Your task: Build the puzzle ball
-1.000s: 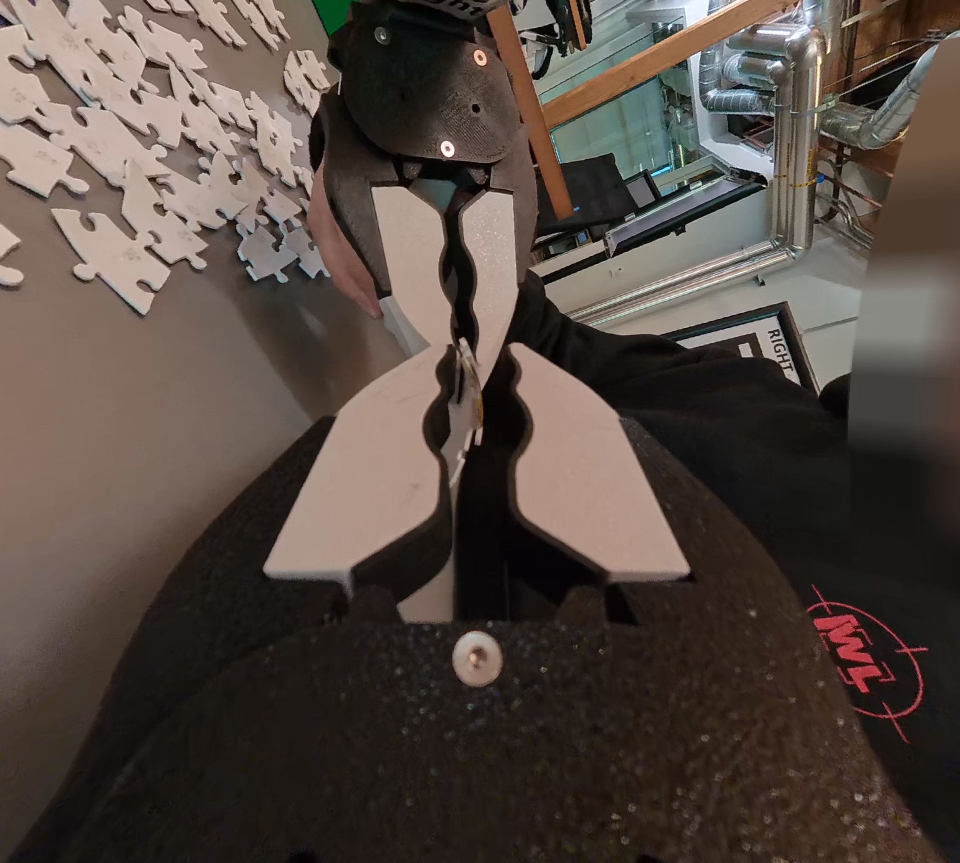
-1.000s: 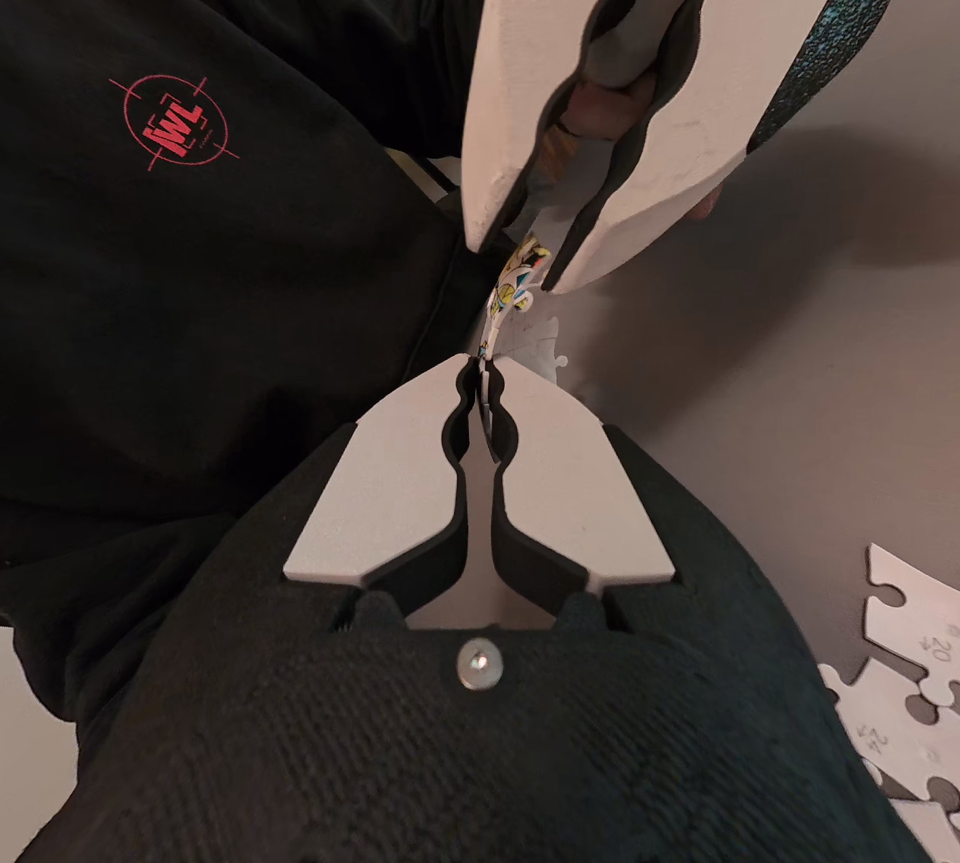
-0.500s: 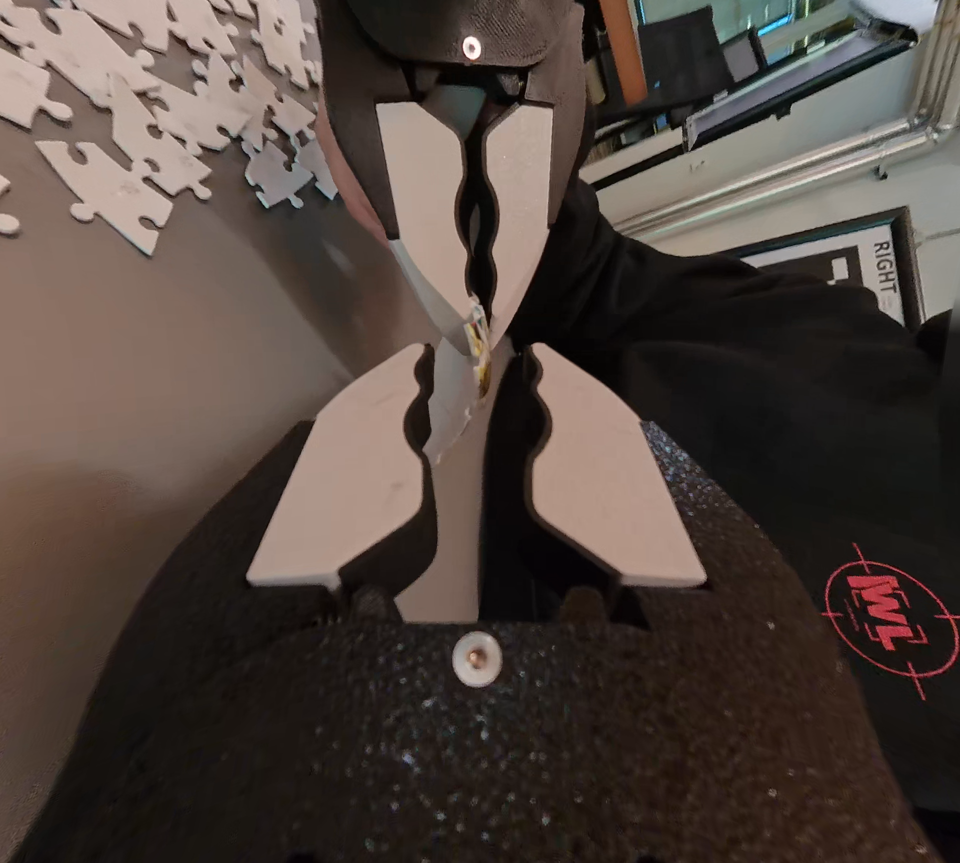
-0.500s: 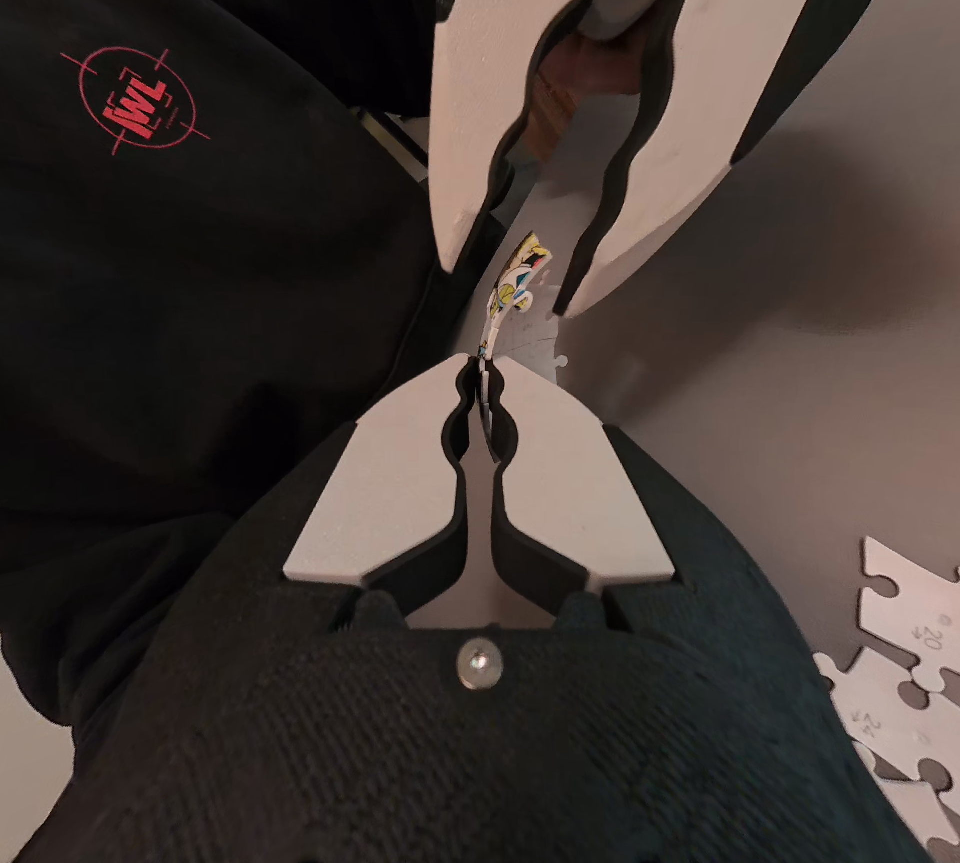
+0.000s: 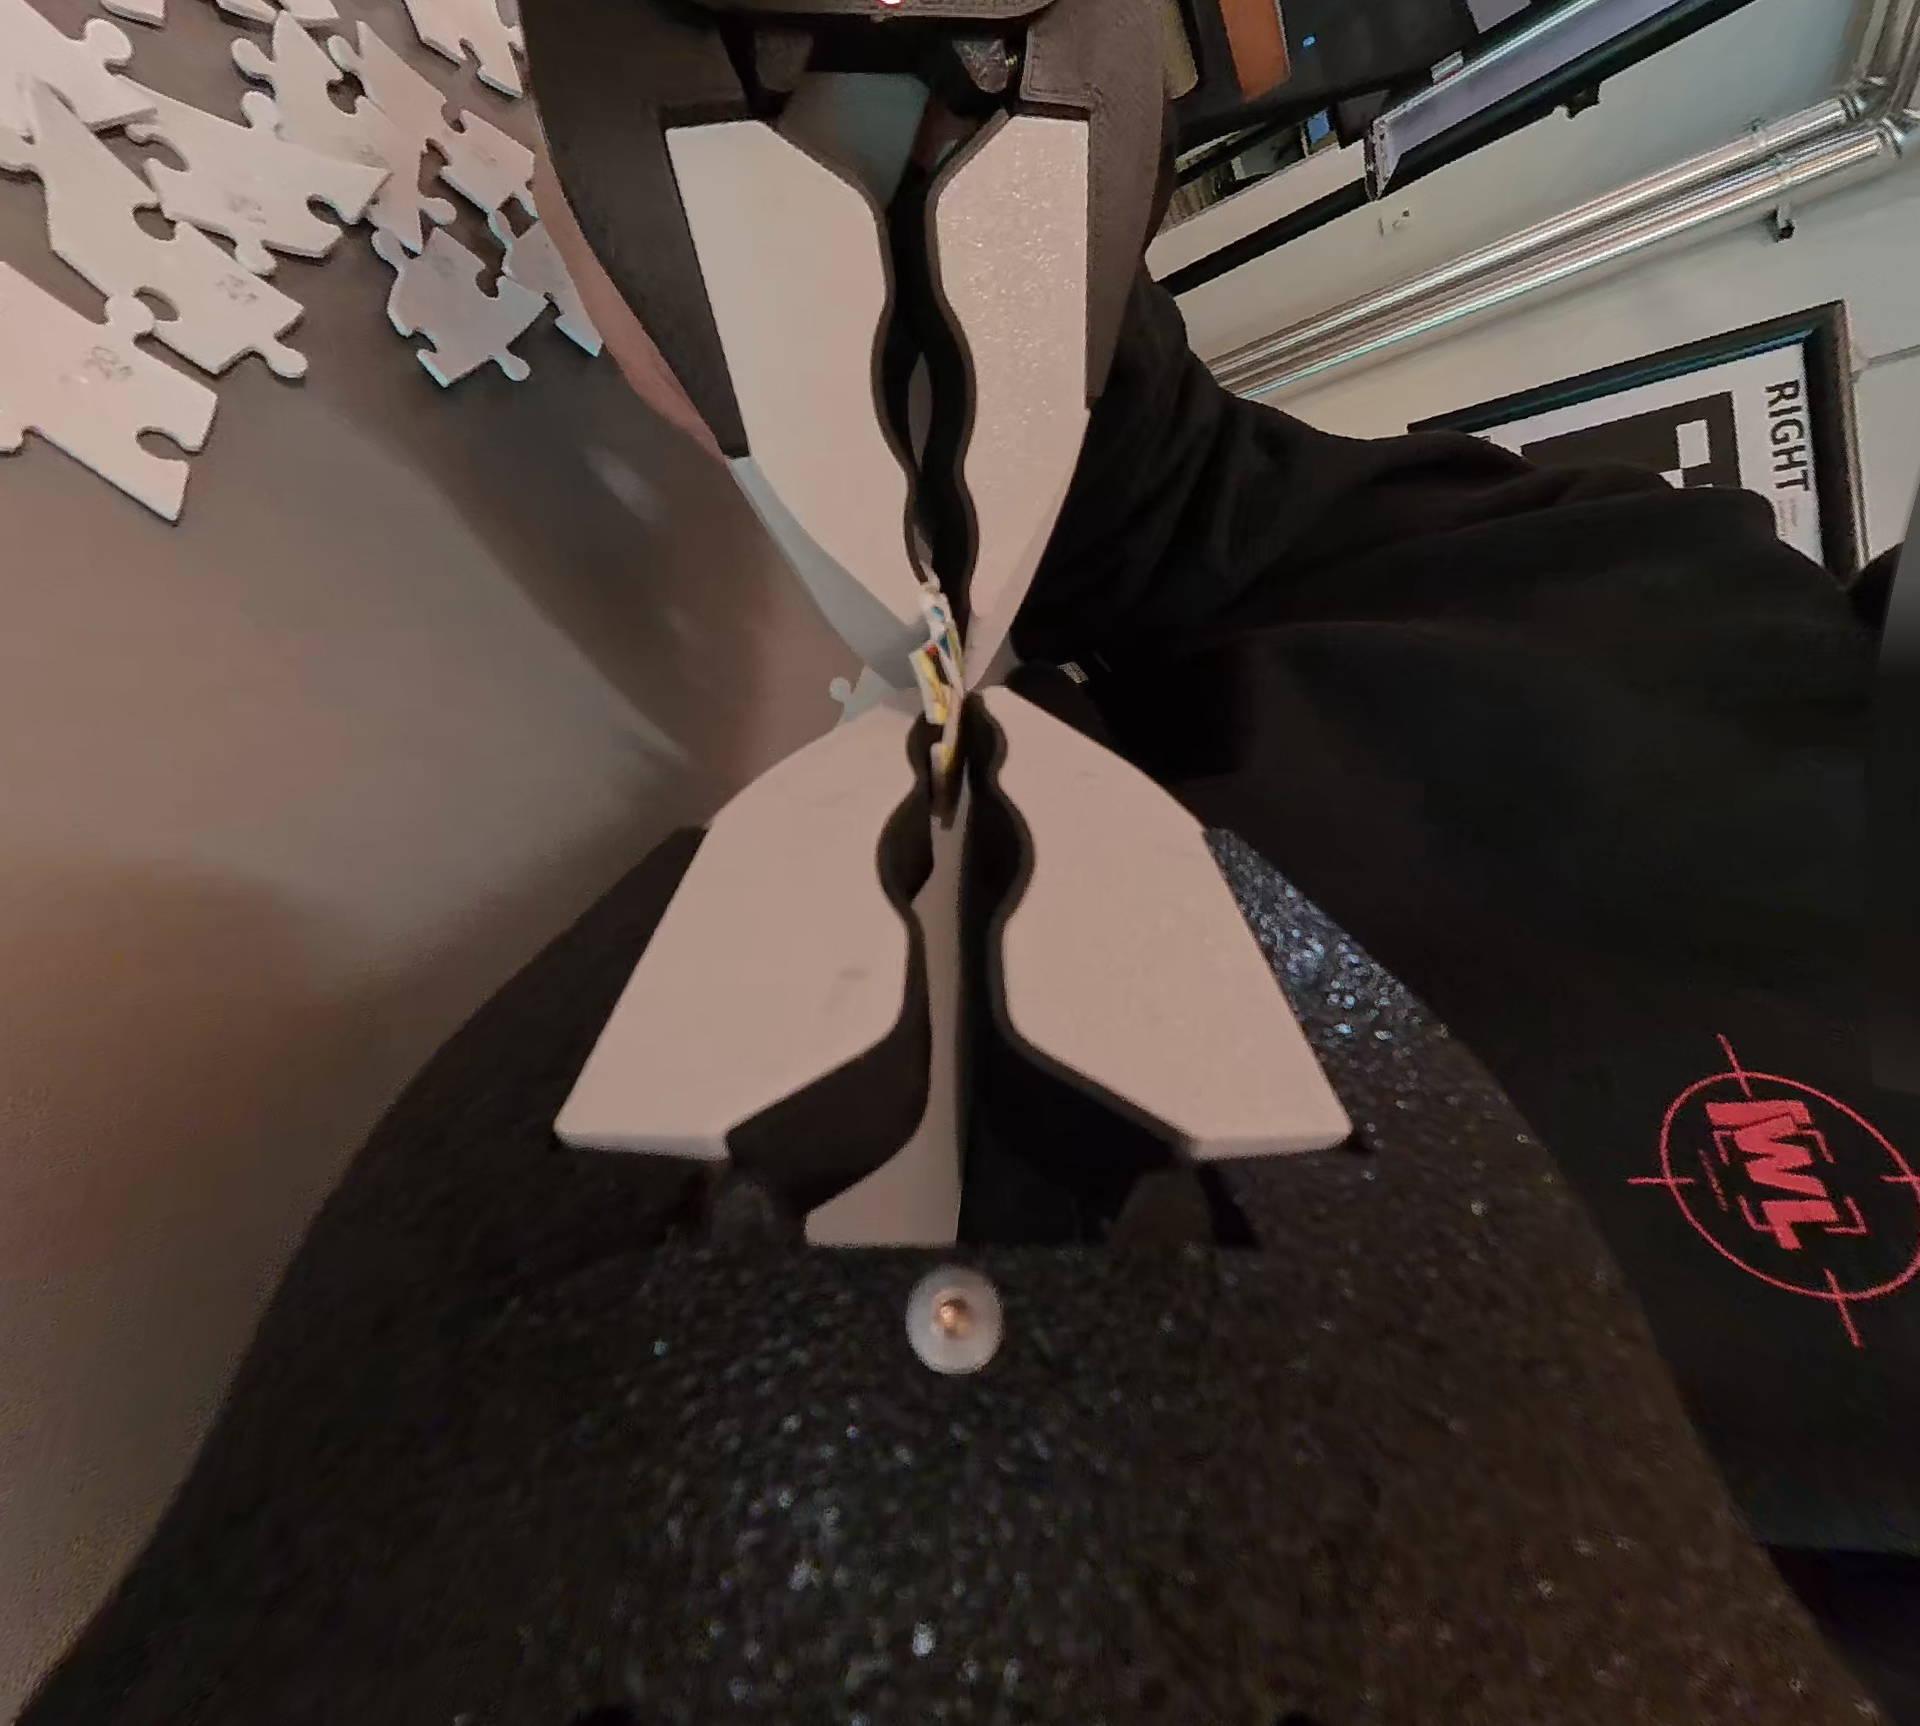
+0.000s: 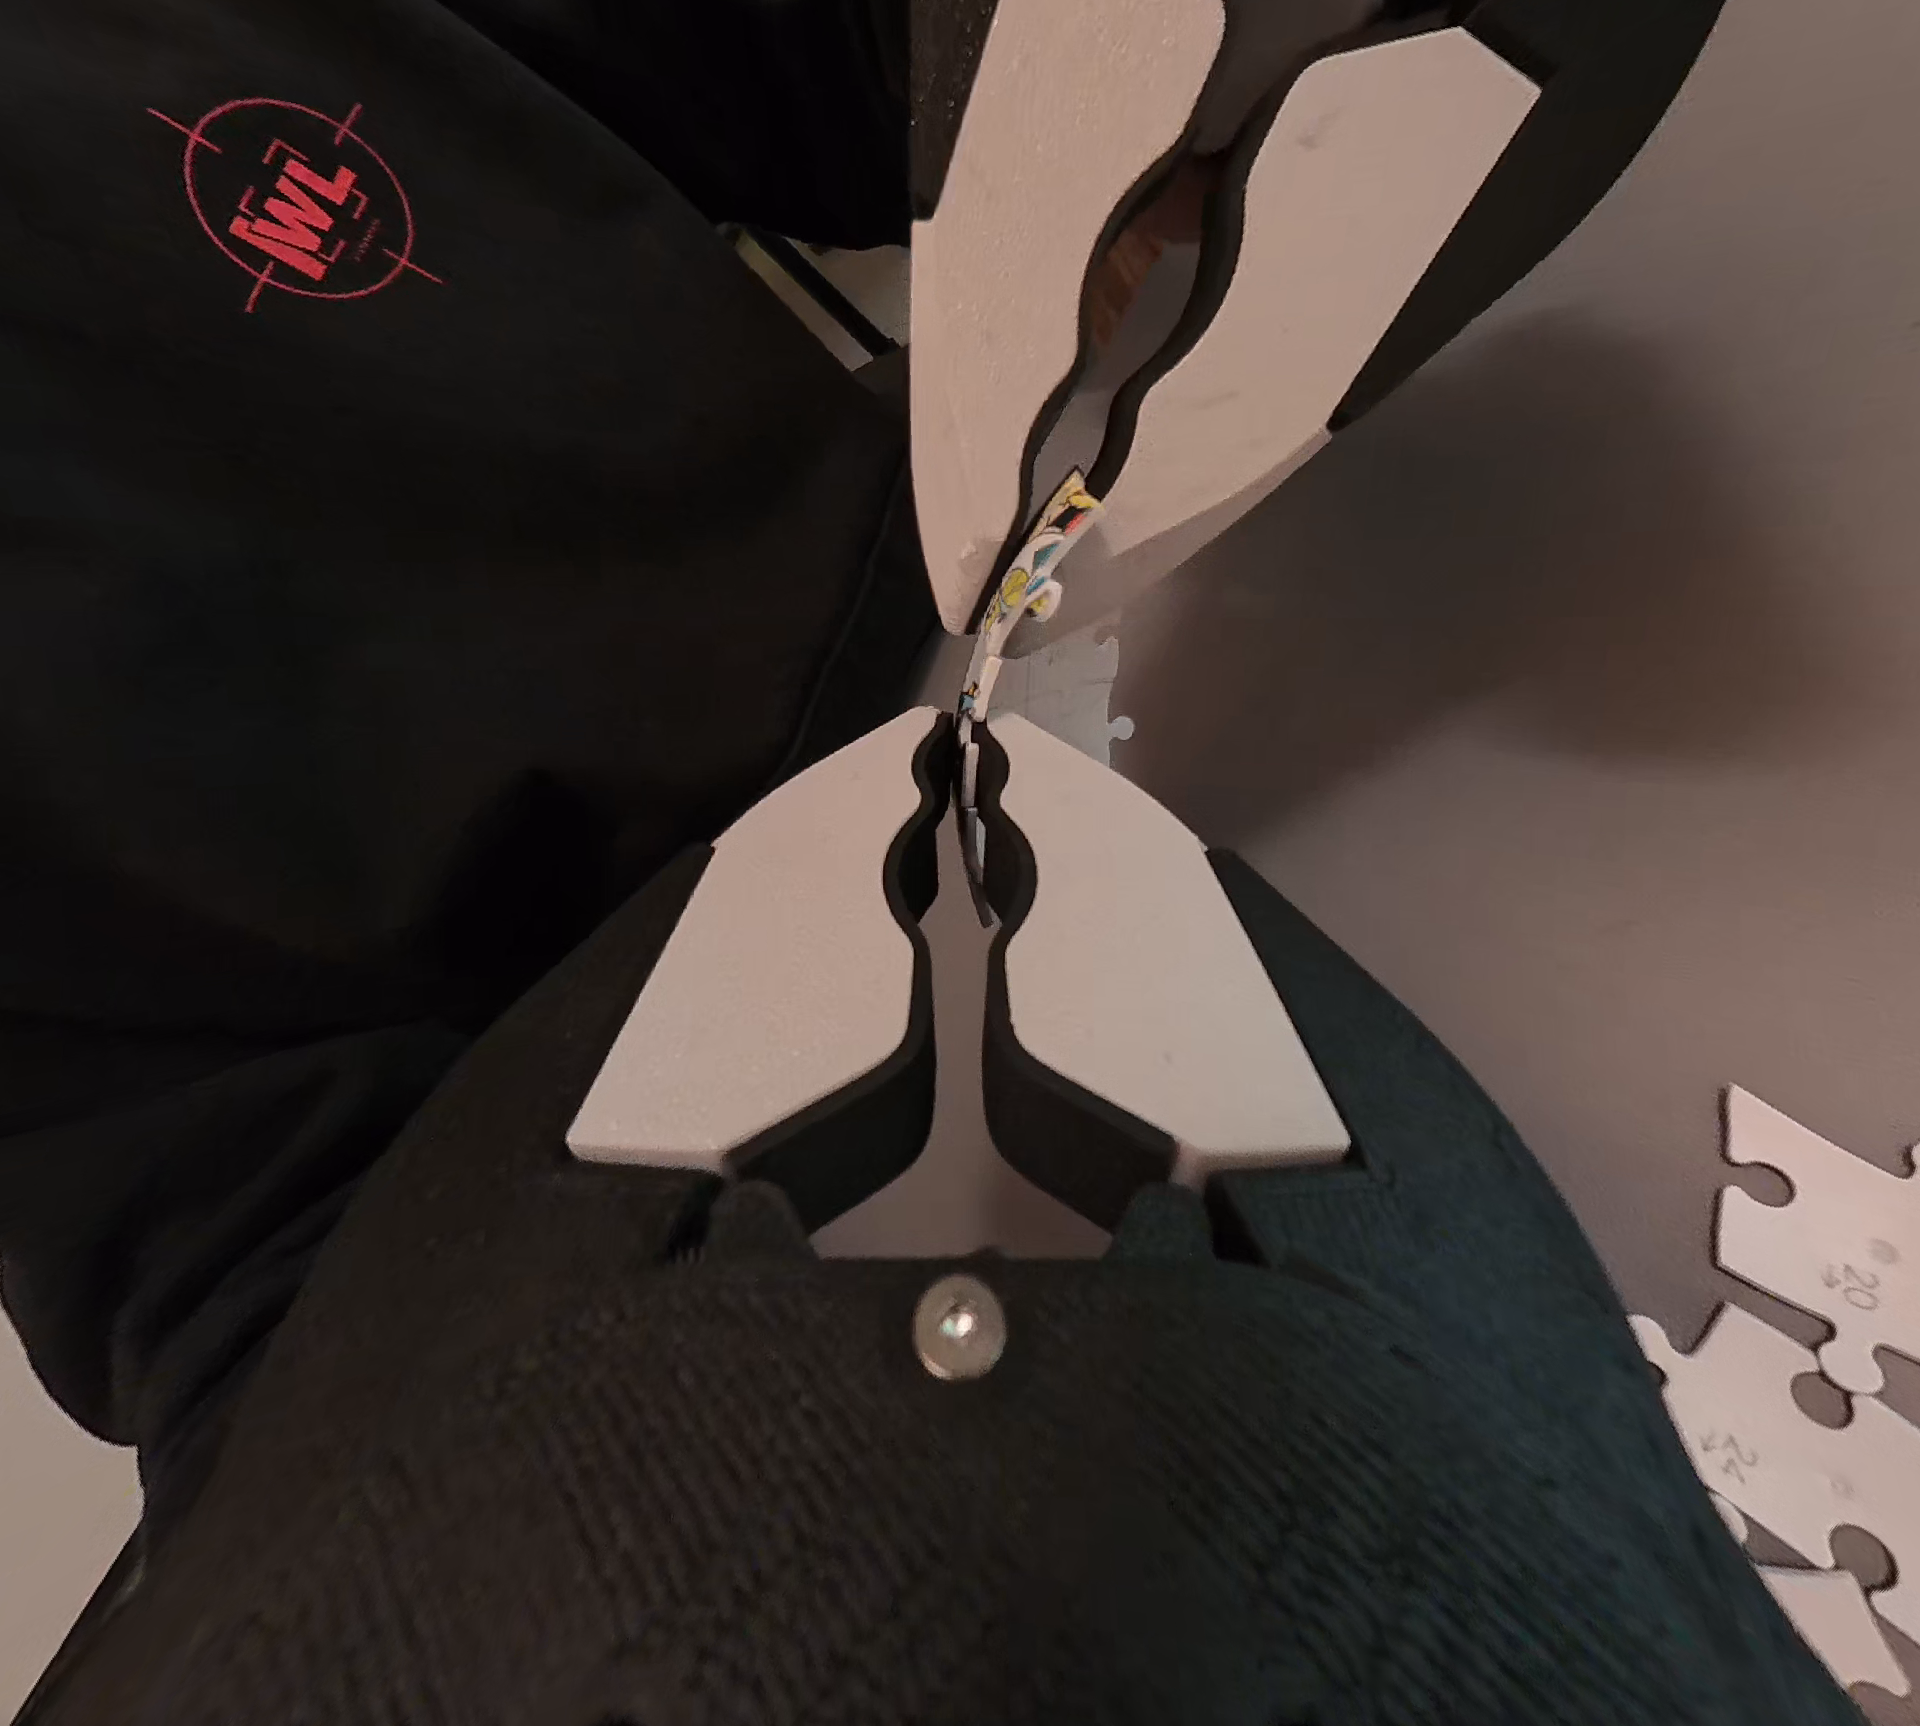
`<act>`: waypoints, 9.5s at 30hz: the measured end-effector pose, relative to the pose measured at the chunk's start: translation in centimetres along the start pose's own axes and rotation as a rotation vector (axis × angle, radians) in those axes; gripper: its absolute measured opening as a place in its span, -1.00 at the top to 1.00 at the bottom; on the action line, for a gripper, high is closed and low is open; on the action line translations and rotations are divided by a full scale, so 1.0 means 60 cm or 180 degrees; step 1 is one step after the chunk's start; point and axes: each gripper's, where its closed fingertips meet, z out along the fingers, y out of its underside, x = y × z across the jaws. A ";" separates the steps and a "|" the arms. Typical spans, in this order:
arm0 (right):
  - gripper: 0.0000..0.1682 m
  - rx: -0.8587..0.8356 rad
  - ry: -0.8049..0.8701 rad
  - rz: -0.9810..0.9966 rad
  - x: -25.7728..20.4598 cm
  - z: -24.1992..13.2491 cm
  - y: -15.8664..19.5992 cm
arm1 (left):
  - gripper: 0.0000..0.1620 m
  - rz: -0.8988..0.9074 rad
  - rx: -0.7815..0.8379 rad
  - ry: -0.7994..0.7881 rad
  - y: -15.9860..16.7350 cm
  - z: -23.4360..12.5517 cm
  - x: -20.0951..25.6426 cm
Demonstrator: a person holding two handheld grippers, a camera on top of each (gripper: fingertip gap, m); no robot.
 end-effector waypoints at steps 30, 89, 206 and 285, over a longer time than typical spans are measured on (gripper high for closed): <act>0.97 0.0229 -0.0128 -0.0379 -0.025 -0.008 -0.023 | 0.77 0.0249 0.0188 0.0381 -0.013 -0.018 0.044; 0.97 0.0645 0.0410 -0.0112 -0.042 -0.128 0.028 | 0.56 0.1055 0.0302 -0.1695 -0.043 -0.103 -0.190; 0.97 0.0503 0.0433 -0.0085 -0.034 -0.116 0.032 | 0.70 0.1120 -0.0553 -0.3977 0.096 -0.098 -0.164; 0.97 0.0539 0.0431 -0.0106 -0.034 -0.119 0.032 | 0.72 0.2114 -0.0707 -0.3714 0.069 -0.112 -0.208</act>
